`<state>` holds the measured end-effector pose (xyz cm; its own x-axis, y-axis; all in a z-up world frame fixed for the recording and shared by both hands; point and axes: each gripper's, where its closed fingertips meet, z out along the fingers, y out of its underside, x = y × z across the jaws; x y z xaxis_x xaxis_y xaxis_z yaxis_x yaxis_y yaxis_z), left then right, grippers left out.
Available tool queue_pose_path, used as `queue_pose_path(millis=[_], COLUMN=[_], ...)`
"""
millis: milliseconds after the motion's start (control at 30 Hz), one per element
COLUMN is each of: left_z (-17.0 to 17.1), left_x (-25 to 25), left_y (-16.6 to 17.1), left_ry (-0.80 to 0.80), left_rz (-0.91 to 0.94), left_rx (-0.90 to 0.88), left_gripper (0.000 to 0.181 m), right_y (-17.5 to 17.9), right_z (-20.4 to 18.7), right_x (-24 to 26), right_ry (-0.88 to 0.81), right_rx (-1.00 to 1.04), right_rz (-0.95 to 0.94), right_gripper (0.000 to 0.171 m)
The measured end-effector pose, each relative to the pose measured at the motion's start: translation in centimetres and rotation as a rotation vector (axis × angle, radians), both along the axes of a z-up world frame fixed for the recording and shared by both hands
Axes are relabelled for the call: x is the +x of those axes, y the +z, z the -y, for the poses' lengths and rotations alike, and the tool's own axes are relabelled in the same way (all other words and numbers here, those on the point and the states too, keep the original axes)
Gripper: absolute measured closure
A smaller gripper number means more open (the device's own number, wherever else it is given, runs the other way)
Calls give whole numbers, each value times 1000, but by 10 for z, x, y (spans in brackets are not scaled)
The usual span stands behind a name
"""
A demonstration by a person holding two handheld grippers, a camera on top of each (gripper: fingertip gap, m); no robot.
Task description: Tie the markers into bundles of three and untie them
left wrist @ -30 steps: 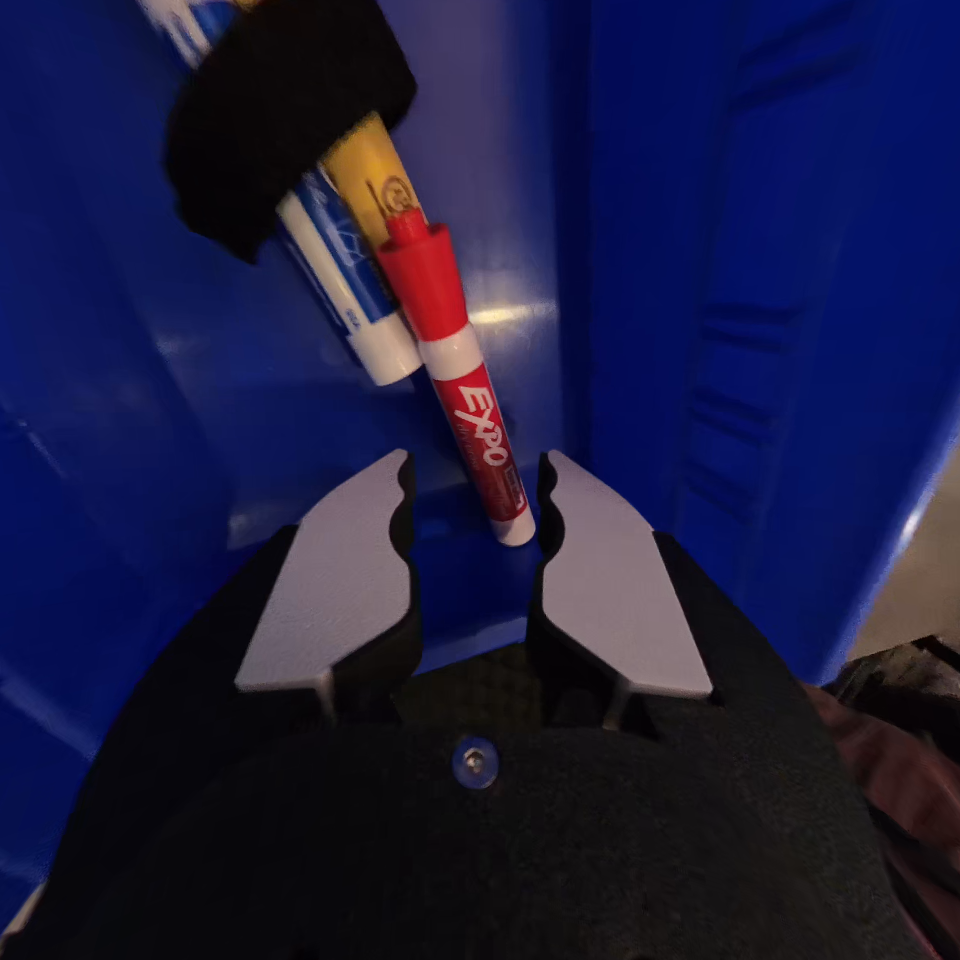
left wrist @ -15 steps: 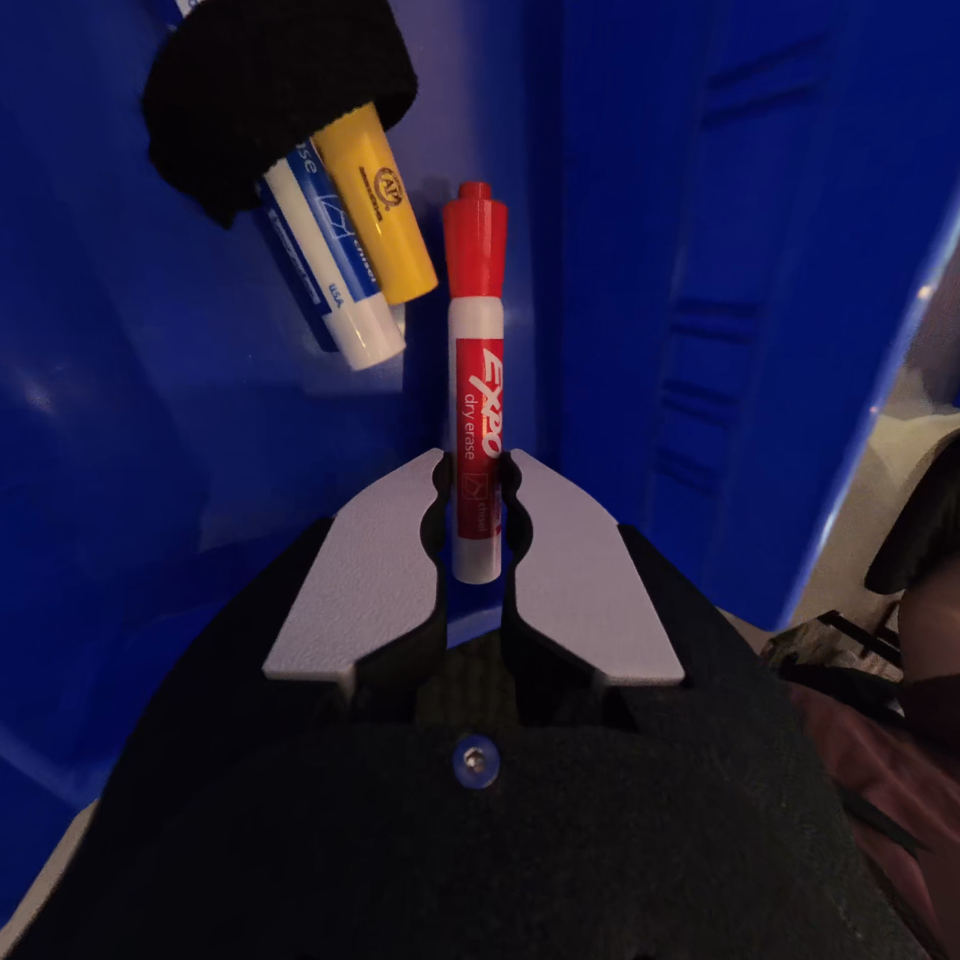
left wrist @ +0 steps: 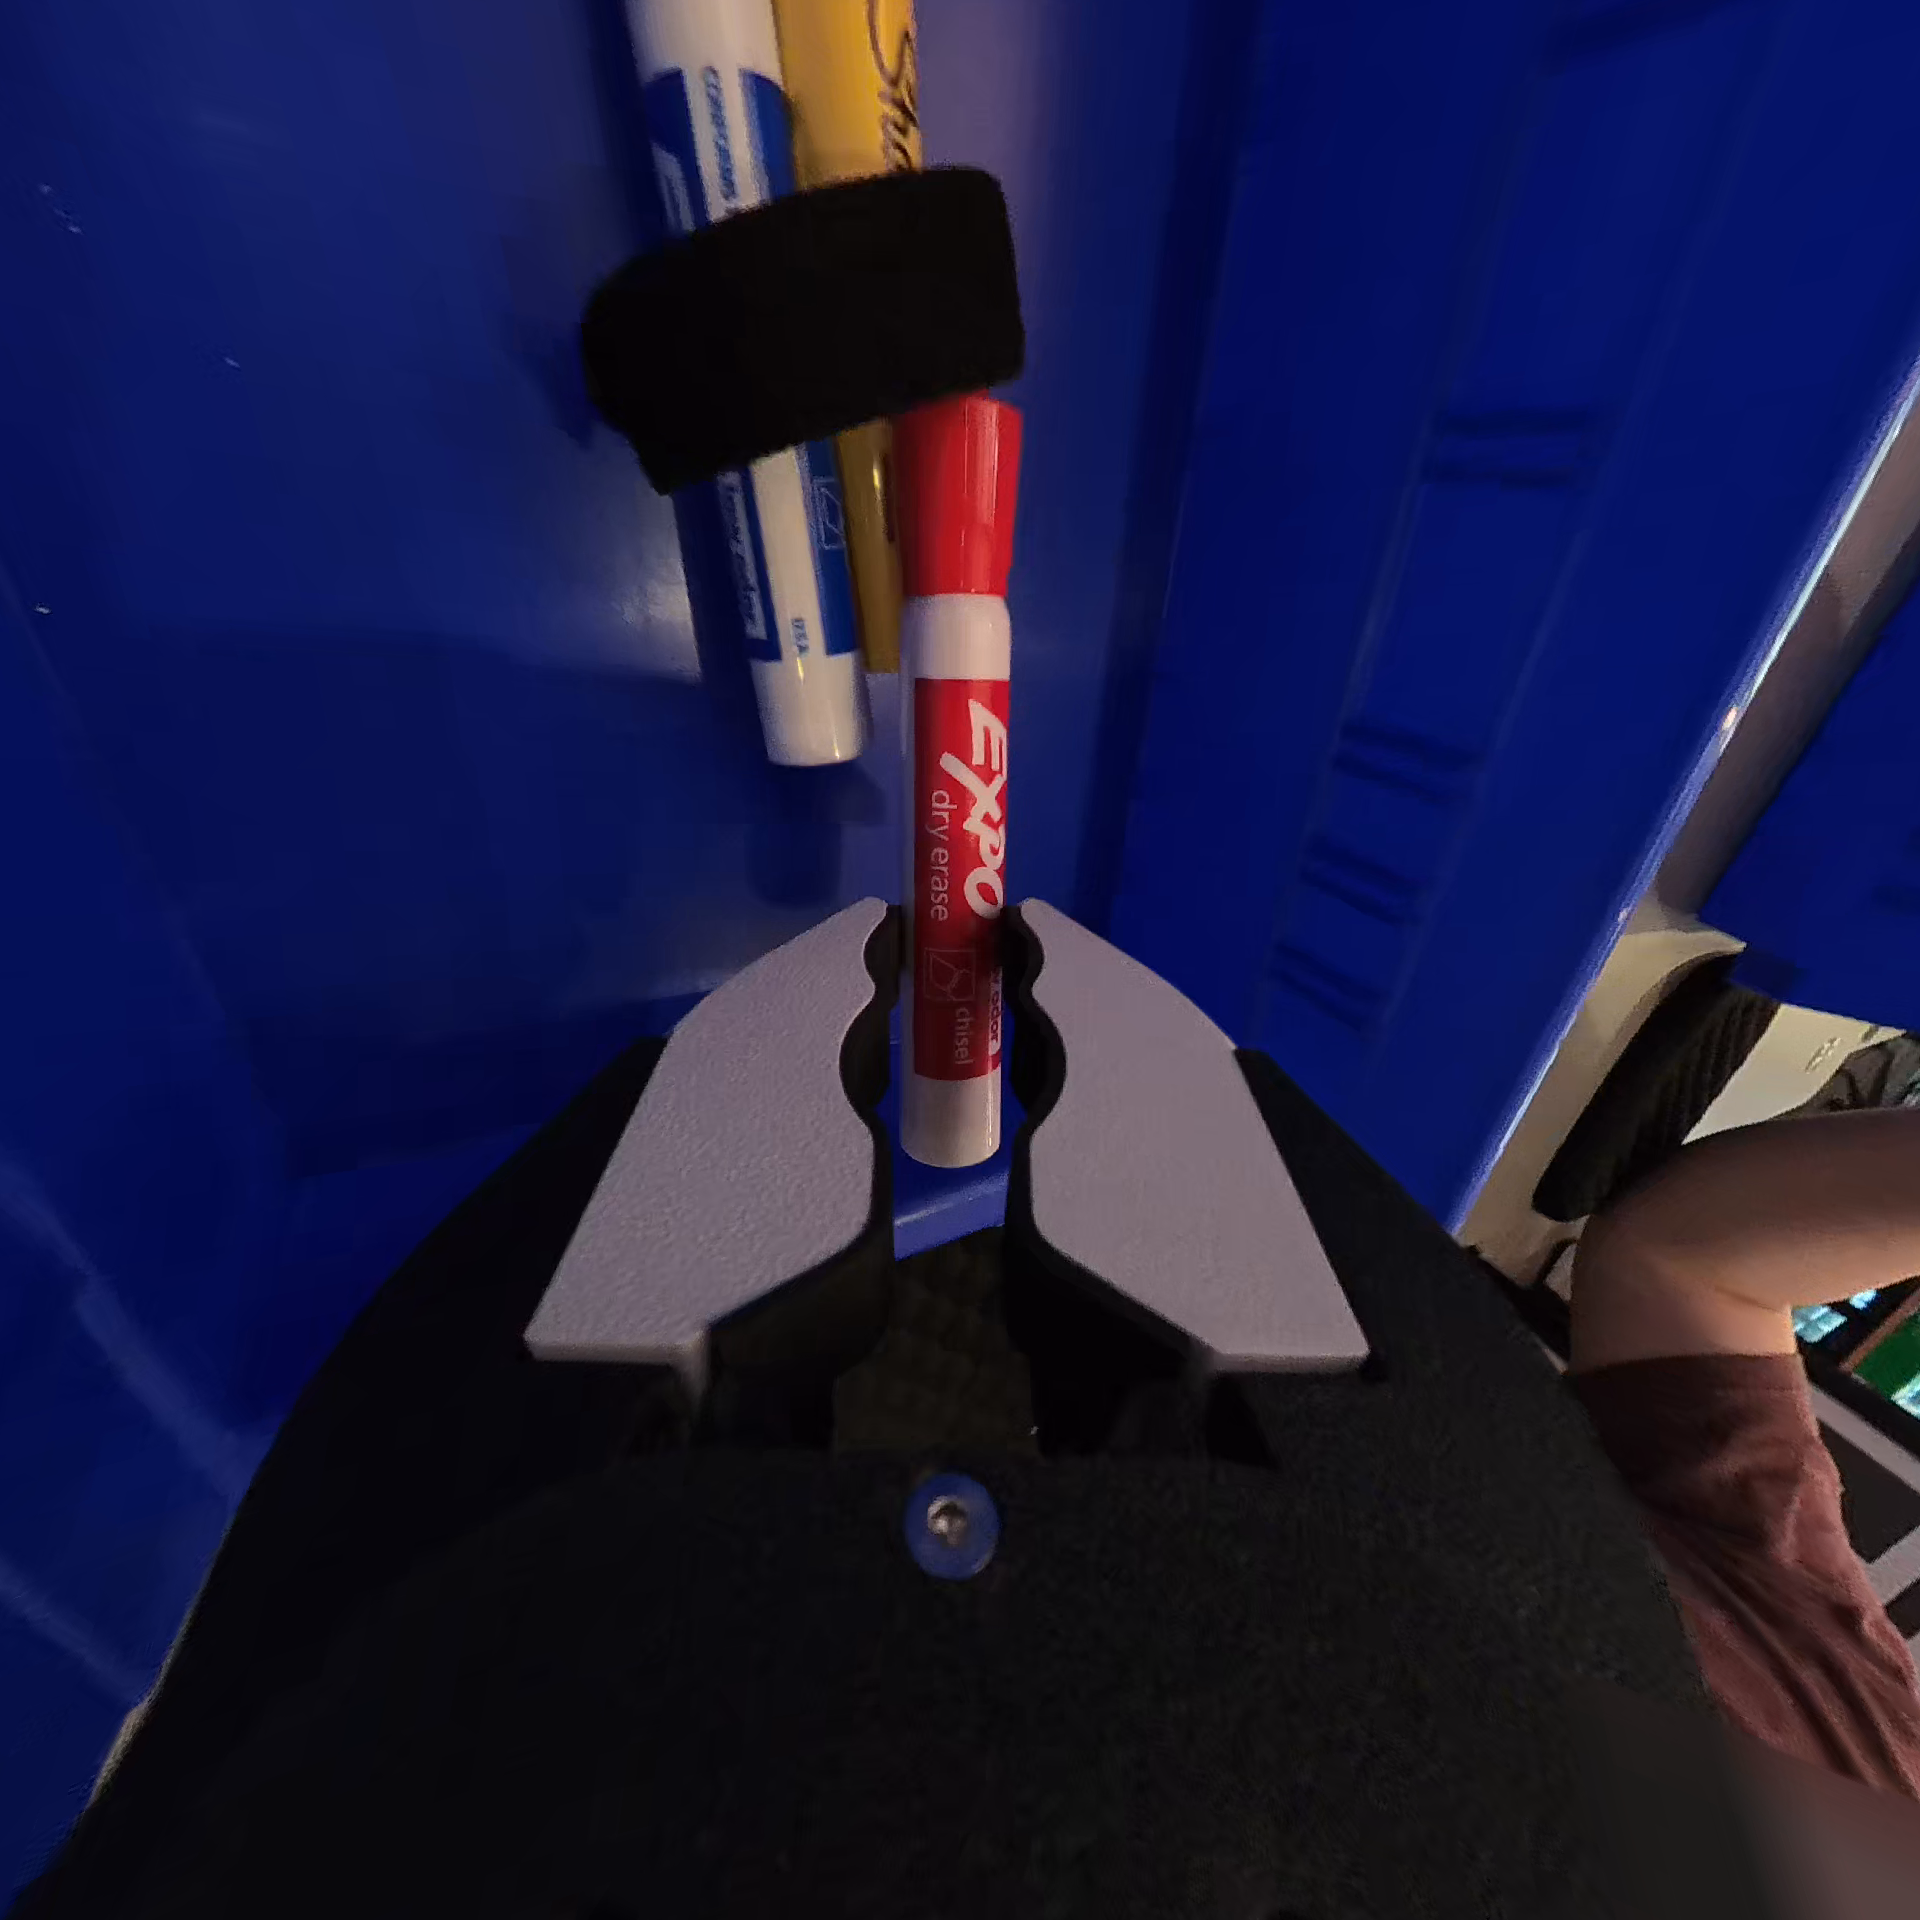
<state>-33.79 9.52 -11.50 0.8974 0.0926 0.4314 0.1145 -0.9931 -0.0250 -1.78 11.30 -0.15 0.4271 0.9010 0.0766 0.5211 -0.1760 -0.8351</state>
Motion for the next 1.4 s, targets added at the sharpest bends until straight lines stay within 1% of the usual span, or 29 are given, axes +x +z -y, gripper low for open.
queue_pose_path(millis=[133, 433, 533, 633, 700, 800, 867, 967, 1033, 1100, 1233, 1333, 1400], left_z=[-6, -34, -44, -47, -47, -40, -30, -17, -10, -9, -13, -20, -21], left_x=[-7, -28, -27, -27, -30, -30, -29, -33, -38, -44, -43, -54, -57], left_y=[-5, -7, -8, -8, -6, 2, 5, 7, 5, 5, 0, 0, 0], left_ry=[53, 75, 91, 71, 68, 77, 16, -91, -181, -259, -406, -531, -592], left_rz=[-7, -95, -91, -102, -104, -56, -77, -190, -302, -412, -543, -715, -788], left_rx=[-16, 17, 27, 50, 75, 104, 117, 143, 147, 173, 264, 345, 376], left_gripper=[163, 163, 162, 162, 154, 143, 138, 130, 122, 122, 122, 123, 126], right_y=[0, -3, -4, -7, -8, -9, -9, -9, -10, -11, -12, -10, -9], right_z=[-1, -1, -1, -1, -1, -1, -1, -2, -1, 0, 0, -1, -1], right_x=[1, 1, 1, 2, 2, 2, 1, 0, -2, -3, -2, 0, 1], right_ry=[1, 4, 4, 5, 6, 8, 8, 10, 12, 16, 17, 12, 11], right_rx=[-4, -8, -12, -14, -16, -17, -17, -19, -20, -19, -11, -12, -13], right_rz=[-6, 11, 13, 22, 26, 31, 31, 31, 34, 41, 53, 43, 37], right_gripper=[128, 128, 128, 128, 128, 128, 128, 128, 128, 128, 128, 128, 128])
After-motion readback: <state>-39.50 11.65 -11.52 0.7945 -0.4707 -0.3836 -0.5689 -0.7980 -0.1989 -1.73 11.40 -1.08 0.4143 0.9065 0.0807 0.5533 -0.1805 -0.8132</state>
